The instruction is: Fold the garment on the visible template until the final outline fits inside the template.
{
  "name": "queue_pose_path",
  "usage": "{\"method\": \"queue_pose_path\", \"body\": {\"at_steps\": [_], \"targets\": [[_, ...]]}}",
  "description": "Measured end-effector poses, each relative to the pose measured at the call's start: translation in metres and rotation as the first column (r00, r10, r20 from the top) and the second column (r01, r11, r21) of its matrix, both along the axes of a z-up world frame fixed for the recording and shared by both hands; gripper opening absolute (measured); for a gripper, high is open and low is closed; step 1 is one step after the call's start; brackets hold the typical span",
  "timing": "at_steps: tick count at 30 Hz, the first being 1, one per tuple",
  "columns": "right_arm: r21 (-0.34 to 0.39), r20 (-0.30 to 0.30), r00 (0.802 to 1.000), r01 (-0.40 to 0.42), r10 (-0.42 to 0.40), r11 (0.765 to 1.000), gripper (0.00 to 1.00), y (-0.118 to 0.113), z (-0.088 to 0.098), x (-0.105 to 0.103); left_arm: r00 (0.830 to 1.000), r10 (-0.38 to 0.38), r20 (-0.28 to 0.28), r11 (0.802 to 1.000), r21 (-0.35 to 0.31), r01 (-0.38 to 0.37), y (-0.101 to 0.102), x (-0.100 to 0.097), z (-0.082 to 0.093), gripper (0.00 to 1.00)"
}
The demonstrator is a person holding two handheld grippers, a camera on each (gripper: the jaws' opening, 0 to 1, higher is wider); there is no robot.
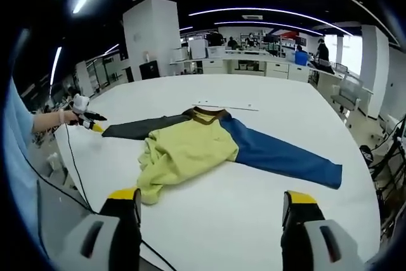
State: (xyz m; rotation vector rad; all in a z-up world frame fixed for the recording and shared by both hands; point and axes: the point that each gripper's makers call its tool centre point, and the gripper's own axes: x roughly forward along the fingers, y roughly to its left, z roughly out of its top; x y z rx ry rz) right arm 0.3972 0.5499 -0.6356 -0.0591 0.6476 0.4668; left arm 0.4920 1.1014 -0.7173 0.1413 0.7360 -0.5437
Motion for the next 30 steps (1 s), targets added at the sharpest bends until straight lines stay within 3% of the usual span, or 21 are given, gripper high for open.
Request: {"method": "queue_pose_path", "body": {"at_steps": [4,10,21,28,30], "targets": [[0.014,0.008,1.0,-0.004,0.004,1.0,0.92,-0.001,-0.001,-0.003,0.999,-0.029,0.026,1.0,-0.009,0.029,-0.026,-0.01,0.016,0.74],[0.041,0.026,0.999,-0.019,0.018,0.999,0.92,-0.004,0.0,-0.006,0.997,-0.052,0.059,0.997,-0.048,0.055,-0.069,-0.025,0.035,0.73],[0.048,0.034,0.998,-0.06,0.058,0.997,0.91,-0.022,0.004,-0.02,0.994,-0.086,0.07,0.991,-0.101,0.093,-0.139,-0.049,0.042,0.69],[0.036,0.038,0.997,-0.075,0.074,0.997,0.91,-0.046,-0.002,-0.029,0.993,-0.089,0.075,0.989,-0.112,0.097,-0.169,-0.054,0.045,0.67],[0.061,0.033,0.996,-0.079,0.077,0.995,0.91,-0.047,-0.003,-0.03,0.993,-0.092,0.071,0.988,-0.118,0.1,-0.181,-0.056,0.044,0.67]]}}
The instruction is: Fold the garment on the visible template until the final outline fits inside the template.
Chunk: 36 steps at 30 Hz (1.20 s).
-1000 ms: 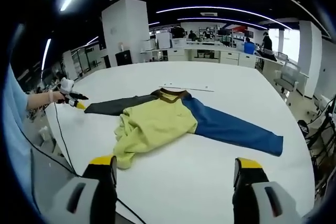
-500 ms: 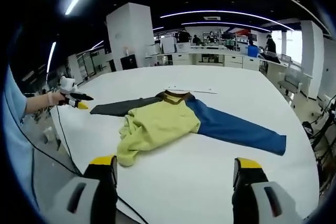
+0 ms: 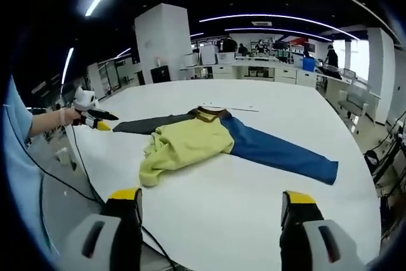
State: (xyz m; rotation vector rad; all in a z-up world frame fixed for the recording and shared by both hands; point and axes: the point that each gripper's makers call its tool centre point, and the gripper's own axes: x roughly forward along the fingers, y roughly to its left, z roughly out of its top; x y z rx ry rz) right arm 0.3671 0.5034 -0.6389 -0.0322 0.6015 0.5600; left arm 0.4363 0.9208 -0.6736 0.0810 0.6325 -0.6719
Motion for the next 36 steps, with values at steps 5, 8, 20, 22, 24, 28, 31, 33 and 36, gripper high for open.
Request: {"method": "queue_pose_path", "body": {"at_steps": [5,8,20,22,24,28,31,33,36], "targets": [[-0.015,0.012,0.999,-0.033,0.034,0.999,0.91,-0.007,-0.004,-0.001,1.0,-0.029,0.002,1.0,0.011,0.029,-0.029,-0.002,-0.003,0.66],[-0.017,0.022,0.999,-0.047,0.047,0.999,0.93,-0.017,-0.005,0.004,1.0,-0.019,0.001,1.0,0.002,0.019,-0.04,0.0,-0.005,0.65],[0.008,0.051,0.998,-0.03,0.03,1.0,0.95,-0.041,-0.009,0.021,0.999,0.019,-0.026,0.998,-0.052,-0.02,-0.073,0.005,-0.022,0.56],[0.018,0.05,0.999,-0.022,0.021,1.0,0.95,-0.042,-0.011,0.024,0.999,0.032,-0.034,0.997,-0.066,-0.034,-0.076,0.008,-0.025,0.55],[0.02,0.047,0.999,-0.02,0.019,1.0,0.95,-0.041,-0.013,0.026,0.998,0.046,-0.052,0.996,-0.071,-0.05,-0.079,0.011,-0.032,0.54],[0.025,0.039,0.999,-0.019,0.018,1.0,0.95,-0.041,-0.017,0.026,0.996,0.041,-0.076,0.997,-0.06,-0.046,-0.088,0.012,-0.045,0.5],[0.035,0.026,1.0,-0.004,0.003,0.999,0.94,-0.043,-0.022,0.025,0.995,0.042,-0.091,0.998,-0.048,-0.047,-0.095,0.014,-0.058,0.46],[0.047,0.022,1.0,0.001,-0.002,0.999,0.94,-0.042,-0.024,0.023,0.994,0.044,-0.102,0.997,-0.055,-0.05,-0.099,0.015,-0.063,0.44],[0.041,0.0,1.0,-0.004,0.004,0.999,0.94,-0.04,-0.032,0.019,0.994,0.048,-0.098,0.997,-0.051,-0.054,-0.103,0.018,-0.068,0.38]]}}
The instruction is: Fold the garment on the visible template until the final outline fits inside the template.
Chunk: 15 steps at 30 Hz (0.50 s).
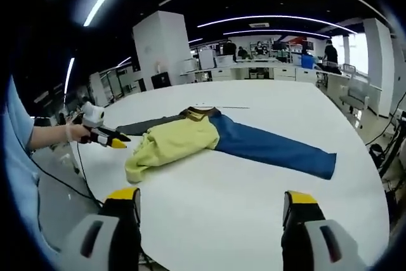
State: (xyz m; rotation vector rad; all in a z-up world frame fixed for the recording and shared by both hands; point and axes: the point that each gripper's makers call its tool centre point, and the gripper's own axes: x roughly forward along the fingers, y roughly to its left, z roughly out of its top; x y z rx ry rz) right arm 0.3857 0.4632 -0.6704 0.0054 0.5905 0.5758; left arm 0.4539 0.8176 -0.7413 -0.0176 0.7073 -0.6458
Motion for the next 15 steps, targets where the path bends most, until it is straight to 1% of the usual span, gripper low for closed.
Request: {"method": "queue_pose_path", "body": {"at_steps": [1,3,5,8,12,15], "targets": [[-0.003,-0.007,1.0,-0.001,0.001,1.0,0.94,0.0,-0.002,-0.001,1.0,0.002,-0.001,1.0,-0.002,-0.002,-0.002,0.002,-0.002,0.36],[0.0,-0.017,1.0,0.0,0.0,1.0,0.93,0.0,-0.005,-0.001,1.0,0.005,-0.009,1.0,0.0,-0.005,-0.005,0.004,-0.006,0.36],[0.006,-0.02,1.0,0.002,-0.001,1.0,0.93,0.001,-0.005,-0.001,1.0,0.001,-0.003,1.0,0.021,0.0,-0.005,0.007,-0.009,0.36],[0.006,-0.02,1.0,-0.002,0.002,1.0,0.93,0.002,-0.005,0.0,1.0,0.008,-0.013,1.0,0.014,-0.008,-0.007,0.011,-0.011,0.28],[0.005,-0.021,1.0,0.0,0.0,1.0,0.93,0.002,-0.004,0.001,1.0,-0.014,-0.007,0.999,0.031,0.015,-0.009,0.015,-0.014,0.27],[-0.002,-0.023,1.0,0.003,-0.003,1.0,0.93,0.0,-0.004,0.0,1.0,-0.019,-0.018,0.999,0.043,0.02,-0.01,0.016,-0.018,0.24]]}}
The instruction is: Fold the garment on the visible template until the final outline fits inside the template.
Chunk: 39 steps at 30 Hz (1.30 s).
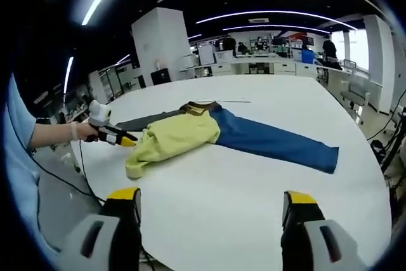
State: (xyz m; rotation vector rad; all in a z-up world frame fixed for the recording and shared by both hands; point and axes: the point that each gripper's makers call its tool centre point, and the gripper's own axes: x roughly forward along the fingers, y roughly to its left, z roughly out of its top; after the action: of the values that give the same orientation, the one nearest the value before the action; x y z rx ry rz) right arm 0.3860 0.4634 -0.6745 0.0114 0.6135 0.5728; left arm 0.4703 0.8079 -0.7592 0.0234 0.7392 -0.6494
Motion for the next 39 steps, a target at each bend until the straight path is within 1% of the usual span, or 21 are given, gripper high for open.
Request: {"method": "queue_pose_path", "body": {"at_steps": [5,8,9,11,14,20,23,25,28,29,32,33,35,37,39], "targets": [[0.005,-0.004,1.0,0.008,-0.008,1.0,0.93,0.0,-0.001,-0.002,1.0,-0.005,-0.005,1.0,0.009,0.005,-0.003,0.0,-0.002,0.21],[0.007,-0.009,1.0,0.002,-0.002,1.0,0.92,0.003,-0.002,-0.004,1.0,0.004,-0.016,1.0,0.011,-0.004,-0.004,-0.002,-0.006,0.14],[0.007,-0.008,1.0,0.002,-0.002,1.0,0.92,0.004,-0.002,-0.004,1.0,0.014,-0.012,1.0,0.008,-0.014,-0.003,-0.002,-0.006,0.11],[0.01,-0.007,1.0,-0.003,0.003,1.0,0.92,0.007,-0.002,-0.004,0.998,0.053,-0.044,0.999,-0.006,-0.054,0.0,-0.003,-0.008,0.04],[0.011,-0.006,1.0,-0.007,0.007,1.0,0.92,0.01,-0.001,-0.004,0.998,0.058,-0.031,0.998,-0.019,-0.059,0.001,-0.003,-0.006,0.0],[0.013,-0.006,0.999,-0.032,0.032,0.999,0.91,0.022,-0.002,-0.002,0.998,0.068,0.011,0.997,-0.032,-0.067,0.006,-0.009,0.013,0.0],[0.017,-0.013,0.998,-0.063,0.064,0.998,0.88,0.034,-0.004,-0.003,0.996,0.083,0.031,0.996,-0.043,-0.082,0.011,-0.015,0.024,0.0],[0.019,-0.011,0.997,-0.082,0.082,0.996,0.88,0.041,-0.005,-0.002,0.994,0.096,0.053,0.994,-0.049,-0.094,0.017,-0.019,0.033,0.0],[0.023,-0.016,0.994,-0.11,0.11,0.994,0.87,0.052,-0.008,-0.002,0.99,0.119,0.07,0.992,-0.052,-0.115,0.029,-0.03,0.045,0.0],[0.02,-0.016,0.992,-0.128,0.128,0.992,0.87,0.057,-0.009,-0.002,0.99,0.121,0.072,0.992,-0.051,-0.118,0.03,-0.031,0.047,0.0],[0.025,-0.024,0.986,-0.166,0.166,0.986,0.85,0.072,-0.013,-0.002,0.984,0.157,0.085,0.987,-0.052,-0.153,0.047,-0.042,0.055,0.0],[0.03,-0.028,0.984,-0.177,0.178,0.984,0.85,0.078,-0.015,-0.002,0.982,0.173,0.079,0.984,-0.057,-0.169,0.05,-0.046,0.055,0.0],[0.038,-0.033,0.978,-0.205,0.206,0.978,0.84,0.091,-0.018,-0.002,0.979,0.188,0.084,0.981,-0.054,-0.184,0.058,-0.055,0.056,0.0],[0.045,-0.039,0.971,-0.235,0.237,0.971,0.83,0.105,-0.021,-0.003,0.975,0.211,0.072,0.977,-0.055,-0.208,0.065,-0.065,0.055,0.0],[0.037,-0.049,0.959,-0.278,0.279,0.96,0.81,0.118,-0.026,-0.005,0.971,0.231,0.063,0.972,-0.062,-0.227,0.069,-0.074,0.053,0.0]]}}
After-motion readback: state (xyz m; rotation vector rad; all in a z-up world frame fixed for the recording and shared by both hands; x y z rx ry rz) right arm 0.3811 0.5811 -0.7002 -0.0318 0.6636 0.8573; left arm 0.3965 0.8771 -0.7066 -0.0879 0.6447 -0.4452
